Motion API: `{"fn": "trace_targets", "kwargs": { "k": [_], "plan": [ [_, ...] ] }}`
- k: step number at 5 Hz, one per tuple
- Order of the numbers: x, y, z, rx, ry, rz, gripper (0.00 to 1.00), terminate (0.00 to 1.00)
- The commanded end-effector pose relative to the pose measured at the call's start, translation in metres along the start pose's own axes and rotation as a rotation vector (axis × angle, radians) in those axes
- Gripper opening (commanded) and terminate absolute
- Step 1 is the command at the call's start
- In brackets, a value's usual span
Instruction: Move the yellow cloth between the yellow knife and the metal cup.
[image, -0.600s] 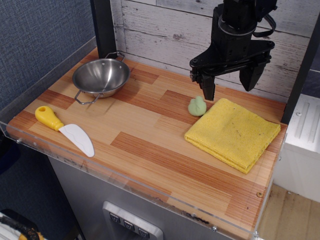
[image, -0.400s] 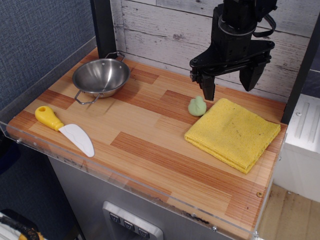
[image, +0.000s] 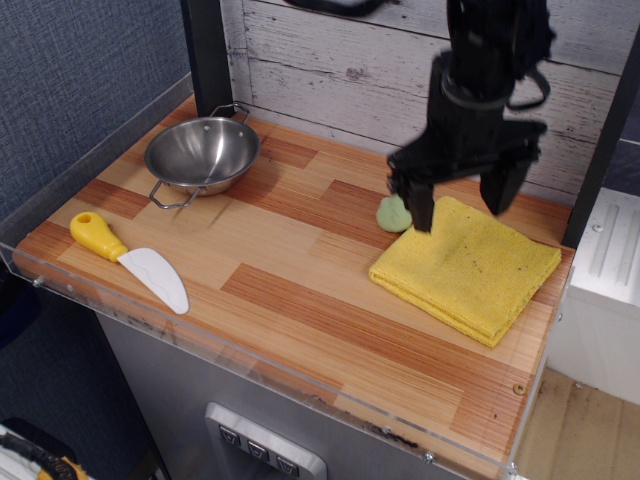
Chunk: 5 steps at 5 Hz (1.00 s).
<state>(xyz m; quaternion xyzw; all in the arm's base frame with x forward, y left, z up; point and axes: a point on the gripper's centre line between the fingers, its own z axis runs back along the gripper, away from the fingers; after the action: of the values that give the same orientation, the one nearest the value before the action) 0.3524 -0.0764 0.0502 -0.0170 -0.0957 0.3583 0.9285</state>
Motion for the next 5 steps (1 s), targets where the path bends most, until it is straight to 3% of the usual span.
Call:
{"fn": "trace_targets", "kwargs": {
  "k": [1, 3, 4, 5],
  "plan": [
    [-0.005, -0.026, -0.019, -0.011, -0.007, -0.018, 1.0, 0.0],
    [-0.028, -0.024, -0.051, 0.076, 0.024, -0.046, 1.0, 0.0],
    [-0.035, -0.013, -0.055, 0.122, 0.029, -0.036, 1.0, 0.0],
    [-0.042, 0.002, -0.05, 0.1, 0.05, 0.011, 1.0, 0.0]
  ]
}}
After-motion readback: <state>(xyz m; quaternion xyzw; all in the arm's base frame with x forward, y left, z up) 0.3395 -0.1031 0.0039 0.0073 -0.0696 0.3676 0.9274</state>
